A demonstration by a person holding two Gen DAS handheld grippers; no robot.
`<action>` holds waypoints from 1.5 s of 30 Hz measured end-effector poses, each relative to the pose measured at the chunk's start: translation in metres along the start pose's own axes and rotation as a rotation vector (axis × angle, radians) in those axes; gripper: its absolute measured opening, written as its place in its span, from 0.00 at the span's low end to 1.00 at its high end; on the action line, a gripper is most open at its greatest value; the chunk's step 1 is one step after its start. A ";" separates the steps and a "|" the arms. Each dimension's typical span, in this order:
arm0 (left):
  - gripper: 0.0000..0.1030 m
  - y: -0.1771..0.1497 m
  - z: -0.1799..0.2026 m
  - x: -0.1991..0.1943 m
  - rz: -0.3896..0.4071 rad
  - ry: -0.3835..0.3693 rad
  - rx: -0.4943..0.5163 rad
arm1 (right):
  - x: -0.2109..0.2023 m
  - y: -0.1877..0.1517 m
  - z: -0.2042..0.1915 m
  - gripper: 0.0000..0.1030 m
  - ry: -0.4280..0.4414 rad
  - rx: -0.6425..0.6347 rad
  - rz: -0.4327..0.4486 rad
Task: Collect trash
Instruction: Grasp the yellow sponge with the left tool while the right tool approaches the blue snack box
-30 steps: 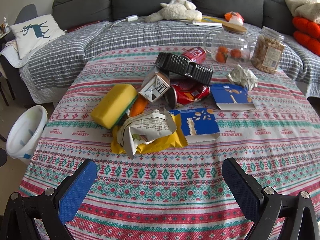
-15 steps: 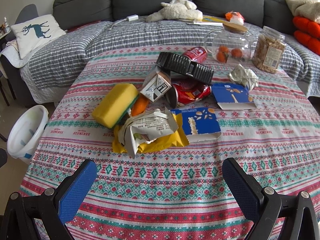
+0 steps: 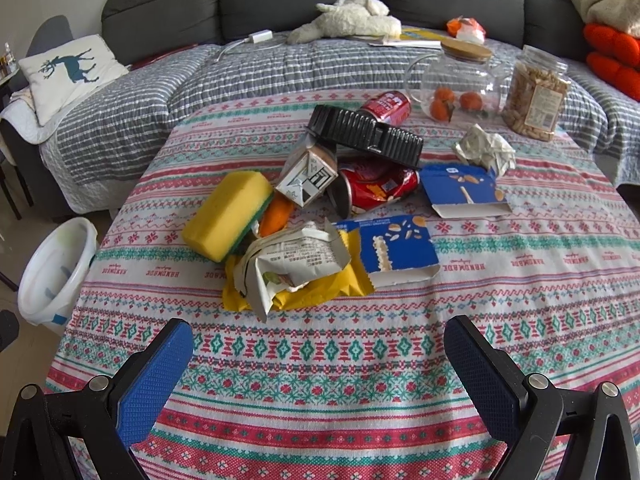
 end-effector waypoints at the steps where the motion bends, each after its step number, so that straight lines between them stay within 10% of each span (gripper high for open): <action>1: 0.96 0.000 0.000 0.000 0.001 -0.001 -0.001 | 0.000 0.001 0.002 1.00 0.000 0.004 -0.004; 27: 0.96 0.015 0.065 0.005 -0.014 -0.008 0.153 | -0.016 0.011 0.065 1.00 -0.049 0.076 -0.036; 45: 0.93 0.093 0.117 0.112 -0.305 -0.254 0.240 | 0.052 0.067 0.155 1.00 -0.069 0.179 -0.282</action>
Point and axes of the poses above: each gripper's, at about its wrist camera, not at the fingertips, and x roughly the way its jaws point, z to its right, y to its top, the point moved 3 cm from there along x, roughly the way its jaws point, and after that the axes turned 9 degrees about -z, right-handed, at the moved point
